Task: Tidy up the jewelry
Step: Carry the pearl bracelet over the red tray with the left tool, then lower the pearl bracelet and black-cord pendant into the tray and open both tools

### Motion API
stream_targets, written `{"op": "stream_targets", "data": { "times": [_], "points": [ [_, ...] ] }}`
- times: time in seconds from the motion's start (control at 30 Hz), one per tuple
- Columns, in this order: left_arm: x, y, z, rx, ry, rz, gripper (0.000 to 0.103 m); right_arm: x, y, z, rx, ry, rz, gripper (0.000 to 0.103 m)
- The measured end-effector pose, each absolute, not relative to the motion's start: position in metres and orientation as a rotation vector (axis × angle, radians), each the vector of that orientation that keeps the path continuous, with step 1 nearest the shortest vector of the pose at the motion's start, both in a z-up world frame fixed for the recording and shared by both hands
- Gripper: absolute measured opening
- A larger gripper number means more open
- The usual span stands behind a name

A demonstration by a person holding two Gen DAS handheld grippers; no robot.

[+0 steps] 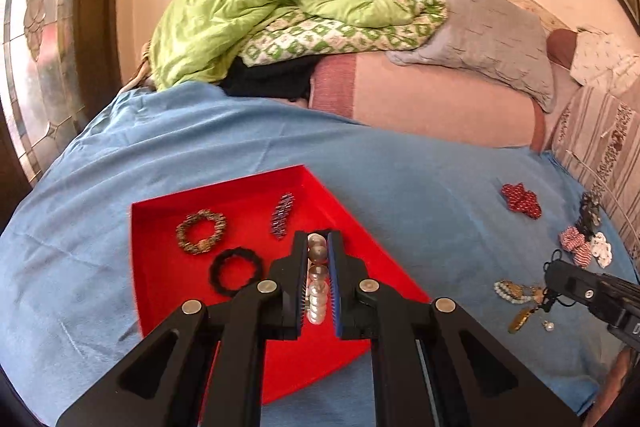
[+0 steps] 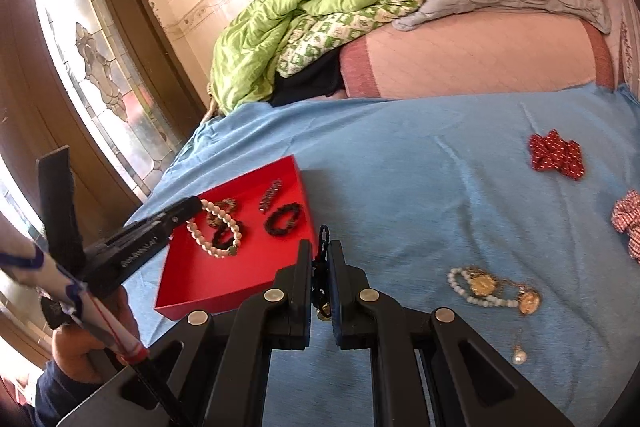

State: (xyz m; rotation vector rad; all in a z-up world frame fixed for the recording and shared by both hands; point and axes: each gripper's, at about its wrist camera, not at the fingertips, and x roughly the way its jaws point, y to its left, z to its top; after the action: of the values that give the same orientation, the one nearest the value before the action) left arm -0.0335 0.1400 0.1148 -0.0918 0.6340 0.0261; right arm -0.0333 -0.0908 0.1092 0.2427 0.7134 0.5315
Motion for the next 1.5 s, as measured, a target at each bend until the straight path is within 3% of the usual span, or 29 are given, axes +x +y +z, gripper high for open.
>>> {"op": "stream_targets", "data": {
  "times": [0.67,1.5],
  "points": [
    [-0.038,0.222,0.097,-0.216,0.699,0.144,0.009,-0.008,0.008,0.122,0.254,0.762,0.674,0.009],
    [-0.018,0.232,0.067,-0.218,0.802,0.194,0.009,0.039,0.078,0.077,0.156,0.906,0.643,0.009]
  ]
}}
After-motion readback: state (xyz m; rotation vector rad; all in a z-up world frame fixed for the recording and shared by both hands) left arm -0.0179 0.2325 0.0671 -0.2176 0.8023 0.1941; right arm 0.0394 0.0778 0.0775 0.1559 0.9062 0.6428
